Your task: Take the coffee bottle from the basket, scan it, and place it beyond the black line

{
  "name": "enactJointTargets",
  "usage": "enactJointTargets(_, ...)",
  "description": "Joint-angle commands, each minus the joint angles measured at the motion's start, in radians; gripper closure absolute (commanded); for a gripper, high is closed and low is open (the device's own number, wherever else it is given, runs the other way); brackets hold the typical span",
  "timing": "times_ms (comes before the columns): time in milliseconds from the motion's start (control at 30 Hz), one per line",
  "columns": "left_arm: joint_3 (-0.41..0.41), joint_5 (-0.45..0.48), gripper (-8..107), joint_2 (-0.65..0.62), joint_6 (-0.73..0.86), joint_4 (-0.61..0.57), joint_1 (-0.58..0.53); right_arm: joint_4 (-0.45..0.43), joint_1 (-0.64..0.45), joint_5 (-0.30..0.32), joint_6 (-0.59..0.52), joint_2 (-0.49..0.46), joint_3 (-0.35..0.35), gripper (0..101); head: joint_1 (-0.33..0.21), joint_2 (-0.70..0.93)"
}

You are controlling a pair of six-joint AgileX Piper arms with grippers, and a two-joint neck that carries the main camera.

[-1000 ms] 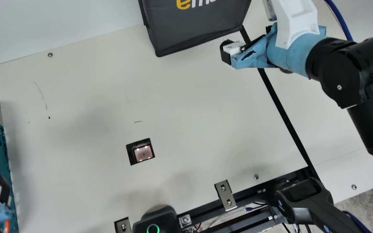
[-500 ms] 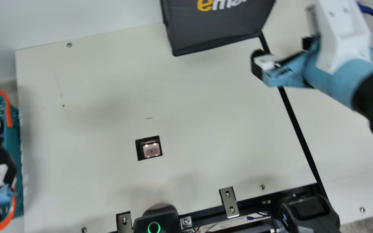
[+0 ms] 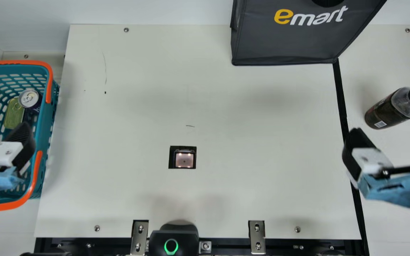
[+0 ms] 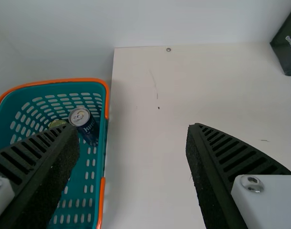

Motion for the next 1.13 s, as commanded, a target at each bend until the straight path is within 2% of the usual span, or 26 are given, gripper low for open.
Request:
enactJointTargets(0,-0.046,0.044,9,0.009,-0.004,-0.002,-0.004,0.0,0.0,0.0,0.0,0.0,0.0,10,-0.026,0.003)
enactJointTargets(133,-0.104,0.099,9,0.026,-0.012,-0.006,-0.015,-0.001,0.0,-0.003,0.0,-0.001,0.0,10,-0.026,0.003)
enactJointTargets(167,-0.083,0.082,9,0.026,-0.012,-0.007,-0.013,-0.001,0.0,-0.003,0.0,-0.001,0.0,10,-0.026,0.003)
enactJointTargets(233,-0.103,0.098,9,0.025,-0.013,-0.007,-0.013,-0.001,0.0,-0.001,0.0,-0.001,0.0,10,-0.026,0.003)
enactJointTargets(1100,-0.104,0.098,9,0.025,-0.013,-0.007,-0.013,-0.001,0.0,-0.001,0.0,-0.001,0.0,10,-0.026,0.003)
